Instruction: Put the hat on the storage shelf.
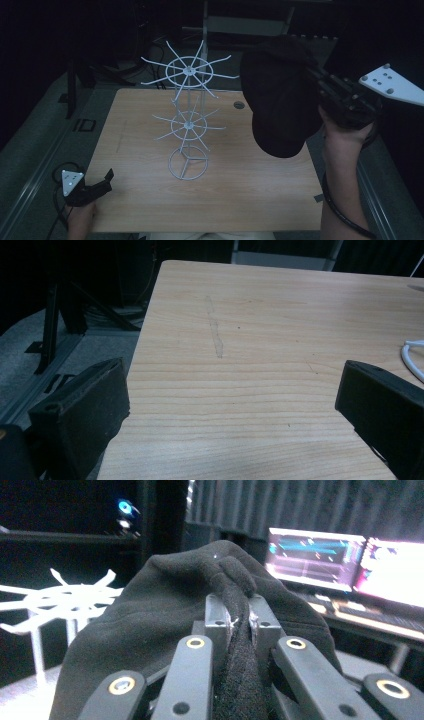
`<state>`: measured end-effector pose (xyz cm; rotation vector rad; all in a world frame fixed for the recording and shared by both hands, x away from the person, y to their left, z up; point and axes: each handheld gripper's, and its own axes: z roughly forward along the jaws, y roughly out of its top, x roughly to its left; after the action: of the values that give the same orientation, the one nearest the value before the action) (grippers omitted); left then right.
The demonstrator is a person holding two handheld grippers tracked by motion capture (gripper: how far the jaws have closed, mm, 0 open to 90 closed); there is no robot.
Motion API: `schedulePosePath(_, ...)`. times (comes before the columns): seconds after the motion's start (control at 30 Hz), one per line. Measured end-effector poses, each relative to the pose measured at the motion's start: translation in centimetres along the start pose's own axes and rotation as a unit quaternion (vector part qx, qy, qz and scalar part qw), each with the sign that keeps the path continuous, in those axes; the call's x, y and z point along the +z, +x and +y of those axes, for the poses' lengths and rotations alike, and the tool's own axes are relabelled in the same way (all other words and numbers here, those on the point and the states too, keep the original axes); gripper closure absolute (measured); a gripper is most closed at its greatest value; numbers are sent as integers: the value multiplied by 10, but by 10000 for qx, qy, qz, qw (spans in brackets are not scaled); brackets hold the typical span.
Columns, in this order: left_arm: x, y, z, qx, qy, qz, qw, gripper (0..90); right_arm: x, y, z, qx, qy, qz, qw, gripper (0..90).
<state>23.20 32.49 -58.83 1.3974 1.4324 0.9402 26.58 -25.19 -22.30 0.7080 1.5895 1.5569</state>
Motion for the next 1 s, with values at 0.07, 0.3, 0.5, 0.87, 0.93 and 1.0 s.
schedulePosePath(0.07, 0, 0, 0, -2, -2, -1, 10000, 14, -1, 8, 9, -65, -111, 140, 9998, 827)
schedulePosePath(0.3, 0, 0, 0, -8, -14, -5, 10000, 15, 4, 37, 23, -203, -221, 774, 9965, 826)
schedulePosePath(0.5, 0, 0, 0, -6, -16, -9, 10000, 15, 8, 61, 23, -395, -231, 1143, 9924, 826)
schedulePosePath(0.87, 0, 0, 0, -12, -7, -17, 10000, 15, 15, 86, -7, -592, 110, 1635, 9847, 825)
schedulePosePath(0.93, -1, 0, 0, -9, -8, -15, 10000, 14, 17, 86, -17, -510, 189, 1771, 9827, 825)
schedulePosePath(1.0, -1, 0, 0, -13, -13, -22, 10000, 14, 19, 88, -28, -485, 286, 1822, 9816, 824)
